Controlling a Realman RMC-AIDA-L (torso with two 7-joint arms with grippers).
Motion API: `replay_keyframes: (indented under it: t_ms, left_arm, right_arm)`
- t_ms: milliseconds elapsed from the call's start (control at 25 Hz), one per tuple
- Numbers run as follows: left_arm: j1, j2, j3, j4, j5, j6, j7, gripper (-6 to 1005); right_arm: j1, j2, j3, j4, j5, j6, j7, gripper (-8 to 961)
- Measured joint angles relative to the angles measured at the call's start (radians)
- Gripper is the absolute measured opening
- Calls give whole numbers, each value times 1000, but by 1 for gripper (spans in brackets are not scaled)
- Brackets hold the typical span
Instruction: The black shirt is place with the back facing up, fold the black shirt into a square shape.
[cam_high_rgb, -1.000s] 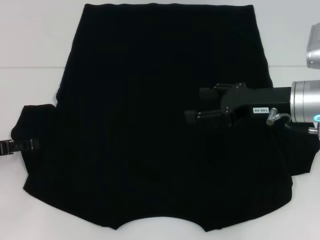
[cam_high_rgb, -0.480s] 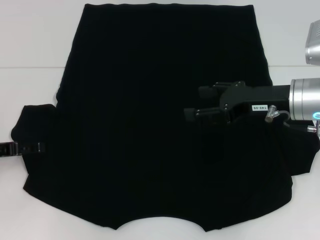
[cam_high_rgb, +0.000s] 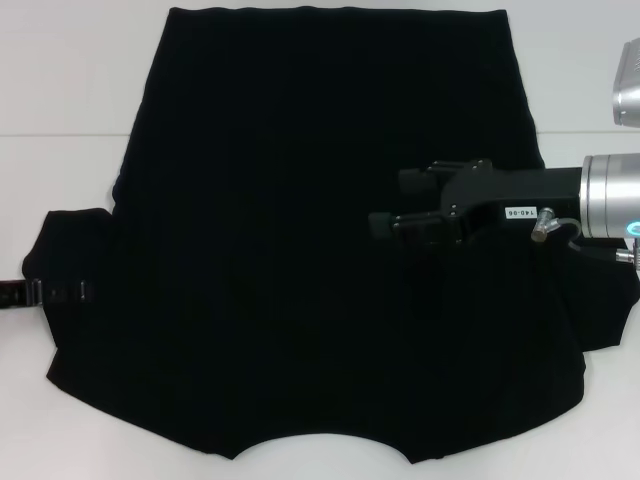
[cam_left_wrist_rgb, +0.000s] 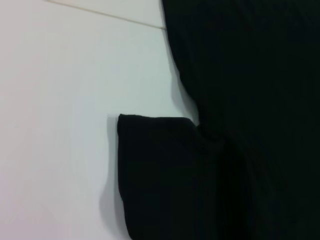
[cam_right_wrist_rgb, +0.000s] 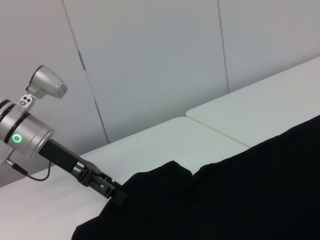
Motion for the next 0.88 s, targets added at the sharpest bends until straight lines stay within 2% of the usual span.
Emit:
replay_keyframes:
  t_ms: [360, 640, 880]
  left_arm:
    - [-13, 5, 3, -10, 6, -43, -27, 859]
    - [-20, 6, 32, -19, 26, -75, -56, 638]
    - [-24, 5, 49, -32, 38, -100, -69, 396]
  right_arm:
    - [1, 0, 0, -5, 0, 7, 0, 930]
    - [0, 0, 0, -6, 0, 8, 0, 930]
    - [-4, 0, 0, -7, 1, 8, 0, 930]
